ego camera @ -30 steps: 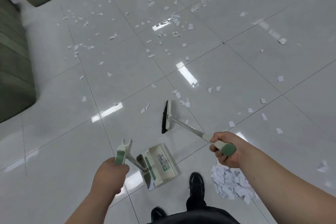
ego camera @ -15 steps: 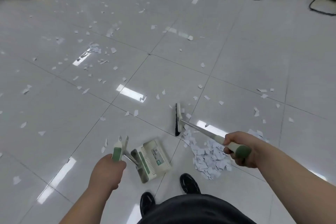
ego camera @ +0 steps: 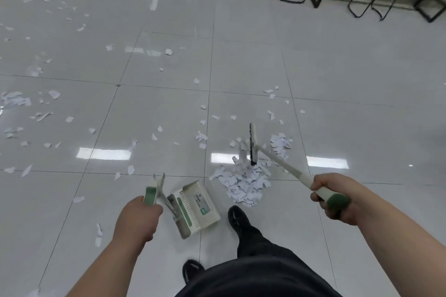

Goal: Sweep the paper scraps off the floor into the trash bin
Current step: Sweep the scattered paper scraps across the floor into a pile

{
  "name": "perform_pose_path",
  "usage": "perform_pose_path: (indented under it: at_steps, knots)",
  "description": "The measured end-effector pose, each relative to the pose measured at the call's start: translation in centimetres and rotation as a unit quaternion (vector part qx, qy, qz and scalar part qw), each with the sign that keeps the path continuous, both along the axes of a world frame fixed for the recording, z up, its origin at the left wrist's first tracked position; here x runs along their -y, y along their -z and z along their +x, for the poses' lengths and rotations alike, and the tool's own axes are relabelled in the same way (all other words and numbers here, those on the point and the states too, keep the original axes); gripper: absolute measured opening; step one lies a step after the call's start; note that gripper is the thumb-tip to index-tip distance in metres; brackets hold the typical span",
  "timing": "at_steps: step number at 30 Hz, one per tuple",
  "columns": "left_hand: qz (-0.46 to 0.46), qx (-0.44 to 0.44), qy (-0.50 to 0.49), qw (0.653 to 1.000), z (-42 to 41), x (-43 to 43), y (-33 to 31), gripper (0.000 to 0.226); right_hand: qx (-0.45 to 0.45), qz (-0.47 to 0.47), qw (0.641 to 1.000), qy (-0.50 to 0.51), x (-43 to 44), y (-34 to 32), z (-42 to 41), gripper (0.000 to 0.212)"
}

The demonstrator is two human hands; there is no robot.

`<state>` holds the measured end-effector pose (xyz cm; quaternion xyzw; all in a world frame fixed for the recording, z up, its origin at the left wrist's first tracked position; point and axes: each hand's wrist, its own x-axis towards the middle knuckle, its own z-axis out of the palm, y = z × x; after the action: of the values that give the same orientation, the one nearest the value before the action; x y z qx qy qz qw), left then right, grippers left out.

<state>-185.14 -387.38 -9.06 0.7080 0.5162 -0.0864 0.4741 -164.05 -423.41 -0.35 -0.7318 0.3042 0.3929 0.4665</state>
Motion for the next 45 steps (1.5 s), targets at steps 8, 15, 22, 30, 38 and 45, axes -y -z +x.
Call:
perform_pose_path:
  at_steps: [8, 15, 22, 30, 38, 45]
  knots:
    - [-0.015, 0.018, 0.044, 0.999, -0.4, 0.1, 0.0, 0.012, 0.015, -0.136, 0.991, 0.003, 1.1, 1.6, -4.7, 0.024]
    - [-0.005, 0.007, 0.059, 0.998, -2.1, -0.1, 0.3, 0.013, -0.103, -0.077, 0.990, 0.058, -2.8, 4.2, -7.9, 0.019]
    - [-0.004, -0.015, 0.039, 0.999, -3.8, -0.9, 0.3, 0.014, -0.152, 0.070, 0.979, 0.112, -9.8, 4.9, -8.0, 0.010]
    - [0.017, -0.051, 0.012, 0.998, -5.4, -2.0, 0.4, 0.014, -0.147, 0.179, 0.956, 0.179, -16.8, 8.1, -3.0, 0.013]
    - [0.034, -0.084, 0.010, 0.996, -4.8, -1.8, 1.0, 0.012, -0.124, 0.260, 0.926, 0.243, -20.4, 8.2, 1.7, 0.018]
    - [0.035, -0.076, -0.019, 0.996, -0.7, -0.3, 0.5, 0.013, -0.143, 0.321, 0.905, 0.239, -19.5, 9.7, 6.6, 0.011]
